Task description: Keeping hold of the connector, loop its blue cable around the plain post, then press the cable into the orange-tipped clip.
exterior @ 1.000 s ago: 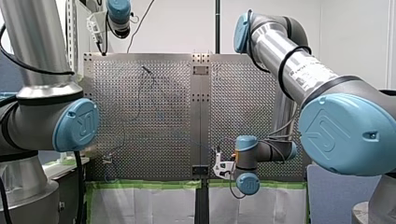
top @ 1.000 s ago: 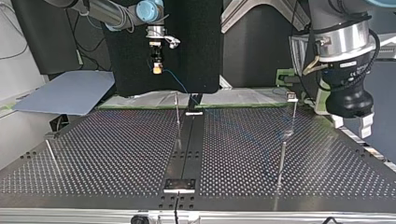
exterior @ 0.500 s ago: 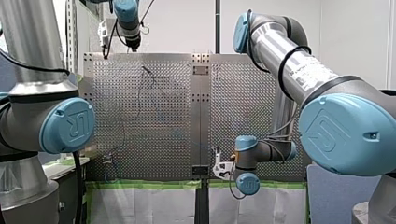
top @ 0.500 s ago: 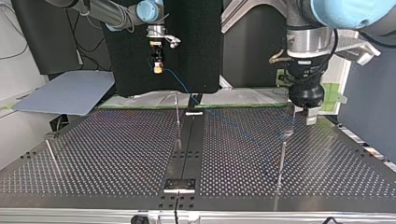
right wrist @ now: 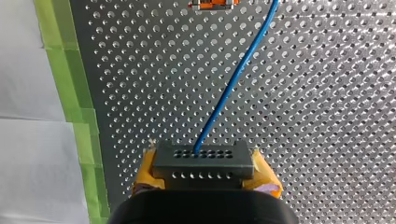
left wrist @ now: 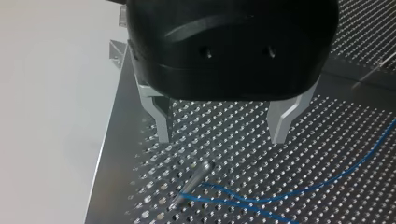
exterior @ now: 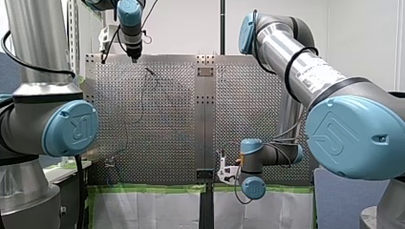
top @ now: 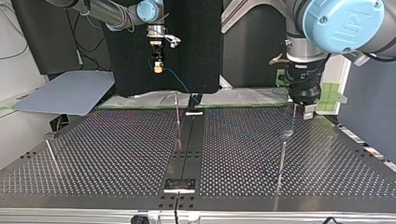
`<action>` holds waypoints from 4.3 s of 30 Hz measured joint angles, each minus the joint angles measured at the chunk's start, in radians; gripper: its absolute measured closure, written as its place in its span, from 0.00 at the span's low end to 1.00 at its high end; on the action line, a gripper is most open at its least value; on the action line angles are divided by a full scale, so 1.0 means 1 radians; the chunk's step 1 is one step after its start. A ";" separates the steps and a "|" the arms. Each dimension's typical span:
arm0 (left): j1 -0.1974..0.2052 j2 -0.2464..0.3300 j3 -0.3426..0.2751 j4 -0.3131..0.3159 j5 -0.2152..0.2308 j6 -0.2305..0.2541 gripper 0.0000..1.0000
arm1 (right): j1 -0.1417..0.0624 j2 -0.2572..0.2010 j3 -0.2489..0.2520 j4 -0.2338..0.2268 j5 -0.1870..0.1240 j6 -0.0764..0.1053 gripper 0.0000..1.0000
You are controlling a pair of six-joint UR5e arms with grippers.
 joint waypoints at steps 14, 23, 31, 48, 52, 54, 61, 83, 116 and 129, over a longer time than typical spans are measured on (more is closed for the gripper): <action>0.042 -0.054 0.012 0.086 0.060 -0.039 0.00 | 0.003 0.000 0.000 -0.004 0.000 0.003 1.00; 0.053 -0.056 0.014 0.088 0.038 -0.039 0.00 | 0.003 0.000 0.000 -0.004 0.000 0.003 1.00; 0.054 -0.057 0.014 0.086 0.035 -0.041 0.00 | 0.003 0.000 0.000 -0.001 0.000 0.003 1.00; 0.029 -0.057 0.014 0.116 0.034 0.035 0.00 | 0.003 -0.001 0.000 0.000 -0.007 0.012 1.00; 0.009 -0.066 0.014 0.138 0.029 0.077 0.00 | 0.003 -0.001 0.000 -0.002 -0.008 0.013 1.00; -0.006 -0.076 0.014 0.152 0.017 0.095 0.00 | 0.003 -0.001 0.000 -0.004 -0.008 0.013 1.00; -0.076 -0.142 0.053 0.221 -0.051 0.167 0.00 | 0.003 -0.001 0.000 -0.006 -0.013 0.014 1.00; -0.275 -0.316 0.118 0.378 -0.267 0.388 0.00 | 0.004 0.000 0.000 -0.009 -0.018 0.015 1.00; -0.190 -0.522 0.218 0.416 -0.271 0.450 0.00 | 0.009 0.000 -0.003 -0.017 -0.018 0.015 1.00; -0.141 -0.524 0.218 0.429 -0.262 0.452 0.00 | 0.012 -0.001 -0.004 -0.017 -0.018 0.015 1.00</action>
